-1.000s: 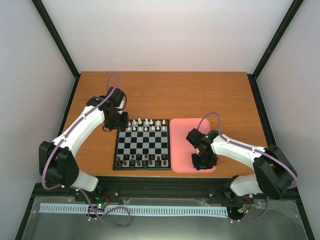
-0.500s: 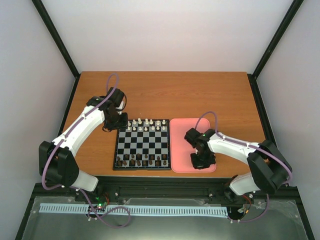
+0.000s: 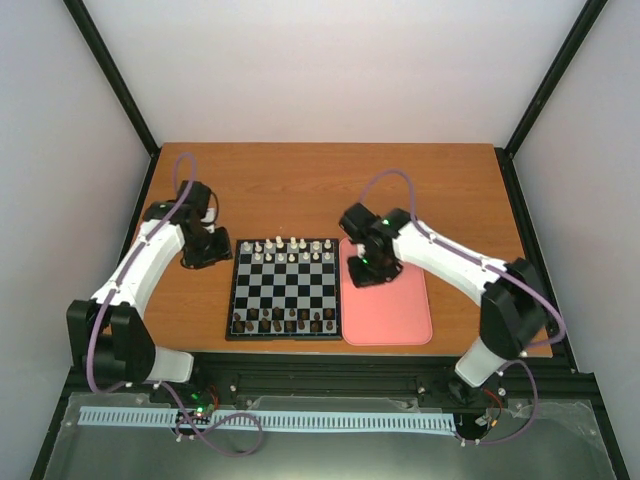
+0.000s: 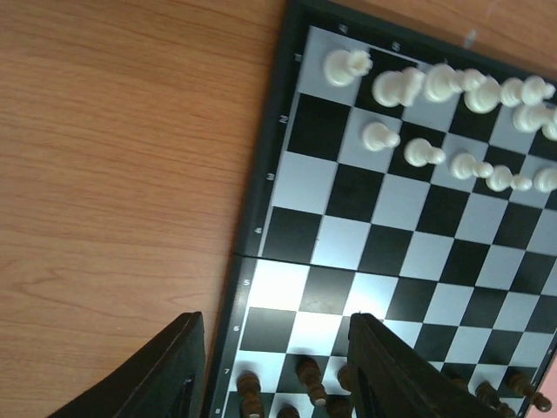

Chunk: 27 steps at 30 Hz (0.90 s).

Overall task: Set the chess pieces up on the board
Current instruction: Place the chess piece on the chessboard.

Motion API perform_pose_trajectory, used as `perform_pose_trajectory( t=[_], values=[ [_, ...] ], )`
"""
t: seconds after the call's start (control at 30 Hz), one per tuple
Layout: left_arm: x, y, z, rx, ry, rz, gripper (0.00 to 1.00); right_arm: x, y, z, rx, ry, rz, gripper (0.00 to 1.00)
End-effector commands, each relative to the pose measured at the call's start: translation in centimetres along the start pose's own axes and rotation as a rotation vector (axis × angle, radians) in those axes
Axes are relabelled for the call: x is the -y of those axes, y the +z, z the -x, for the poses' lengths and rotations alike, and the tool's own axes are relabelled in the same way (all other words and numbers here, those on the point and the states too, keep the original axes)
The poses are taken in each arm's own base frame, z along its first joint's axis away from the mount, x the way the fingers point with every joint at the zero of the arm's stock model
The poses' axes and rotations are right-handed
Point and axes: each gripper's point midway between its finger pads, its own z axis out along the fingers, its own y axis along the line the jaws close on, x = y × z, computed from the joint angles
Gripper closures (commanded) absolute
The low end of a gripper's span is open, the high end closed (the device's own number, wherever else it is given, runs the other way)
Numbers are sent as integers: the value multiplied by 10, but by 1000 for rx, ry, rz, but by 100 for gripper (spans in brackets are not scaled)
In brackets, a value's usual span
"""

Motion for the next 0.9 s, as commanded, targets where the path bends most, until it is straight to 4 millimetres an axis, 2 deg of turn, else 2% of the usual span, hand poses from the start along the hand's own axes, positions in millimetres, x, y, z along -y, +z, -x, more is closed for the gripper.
perform_pose_trajectory(
  t=[0.0, 0.1, 0.17, 0.27, 0.4, 0.43, 0.6, 0.7, 0.87],
  values=[
    [-14, -8, 6, 31, -84, -86, 52, -50, -14, 39, 25, -123, 45, 97],
    [-27, -8, 7, 43, -168, -110, 52, -94, -11, 61, 28, -199, 82, 97],
    [-36, -9, 8, 67, -216, -112, 52, -123, 1, 71, 3, -248, 96, 97],
    [-46, -11, 9, 88, -274, -114, 52, -163, 9, 79, -21, -317, 125, 97],
    [-45, -21, 12, 119, -284, -126, 52, -198, 23, 80, -65, -386, 155, 97],
    [-44, -23, 12, 124, -285, -130, 52, -207, 21, 84, -55, -397, 175, 97],
    [-42, -24, 12, 124, -279, -140, 52, -220, 40, 90, -93, -409, 190, 97],
    [-41, -23, 12, 121, -280, -146, 52, -221, 55, 88, -127, -406, 189, 97],
    [-40, -25, 14, 128, -276, -151, 52, -220, 68, 91, -129, -404, 174, 97]
  ],
)
